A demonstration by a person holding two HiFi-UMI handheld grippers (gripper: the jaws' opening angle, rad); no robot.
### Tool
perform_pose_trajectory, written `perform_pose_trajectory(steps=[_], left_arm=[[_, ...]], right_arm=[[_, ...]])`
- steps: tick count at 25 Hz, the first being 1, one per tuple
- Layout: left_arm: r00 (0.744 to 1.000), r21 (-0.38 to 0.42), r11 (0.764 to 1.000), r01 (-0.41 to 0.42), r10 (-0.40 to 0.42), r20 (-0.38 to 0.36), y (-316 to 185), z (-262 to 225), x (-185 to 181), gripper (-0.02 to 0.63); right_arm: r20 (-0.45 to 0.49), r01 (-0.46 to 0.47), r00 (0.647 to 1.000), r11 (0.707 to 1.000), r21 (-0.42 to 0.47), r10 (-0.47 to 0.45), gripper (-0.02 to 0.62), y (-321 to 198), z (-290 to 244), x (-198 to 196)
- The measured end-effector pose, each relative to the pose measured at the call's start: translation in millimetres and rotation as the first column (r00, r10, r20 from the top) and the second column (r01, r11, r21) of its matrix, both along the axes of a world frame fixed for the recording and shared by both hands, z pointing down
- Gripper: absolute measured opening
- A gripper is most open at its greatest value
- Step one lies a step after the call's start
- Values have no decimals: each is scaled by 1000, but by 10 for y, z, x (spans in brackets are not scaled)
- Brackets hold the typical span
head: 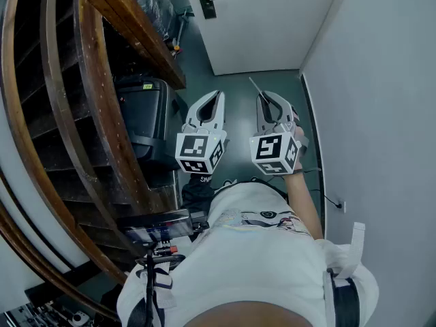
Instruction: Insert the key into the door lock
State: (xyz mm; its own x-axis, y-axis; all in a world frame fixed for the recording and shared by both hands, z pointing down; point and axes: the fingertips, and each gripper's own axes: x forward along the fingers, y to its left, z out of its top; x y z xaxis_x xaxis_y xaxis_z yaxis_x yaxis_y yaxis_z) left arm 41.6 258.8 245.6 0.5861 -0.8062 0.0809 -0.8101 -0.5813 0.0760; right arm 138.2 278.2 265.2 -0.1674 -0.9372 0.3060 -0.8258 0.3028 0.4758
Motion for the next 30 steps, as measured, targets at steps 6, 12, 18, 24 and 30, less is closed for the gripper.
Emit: perform_pose_trajectory(steps=[6, 12, 18, 24, 30], left_arm=[[1000, -3, 1000, 6, -6, -1, 20, 11, -1, 2], [1000, -8, 1000, 20, -19, 5, 39, 34, 30, 2], [998, -24, 998, 54, -54, 15, 11, 127, 45, 2], [988, -28, 988, 149, -147, 48, -165, 290, -77, 2], [977, -28, 979, 203, -200, 67, -382, 432, -232, 2]], right_arm=[[1, 5, 1000, 1000, -2, -5, 28, 12, 11, -6], [4, 15, 1000, 1000, -5, -15, 28, 23, 30, 31], [-3, 26, 1000, 1000, -11, -26, 28, 7, 87, 107], [-26, 59, 998, 998, -18, -59, 28, -94, 174, 184], [-54, 77, 995, 997, -31, -78, 28, -401, 312, 134]])
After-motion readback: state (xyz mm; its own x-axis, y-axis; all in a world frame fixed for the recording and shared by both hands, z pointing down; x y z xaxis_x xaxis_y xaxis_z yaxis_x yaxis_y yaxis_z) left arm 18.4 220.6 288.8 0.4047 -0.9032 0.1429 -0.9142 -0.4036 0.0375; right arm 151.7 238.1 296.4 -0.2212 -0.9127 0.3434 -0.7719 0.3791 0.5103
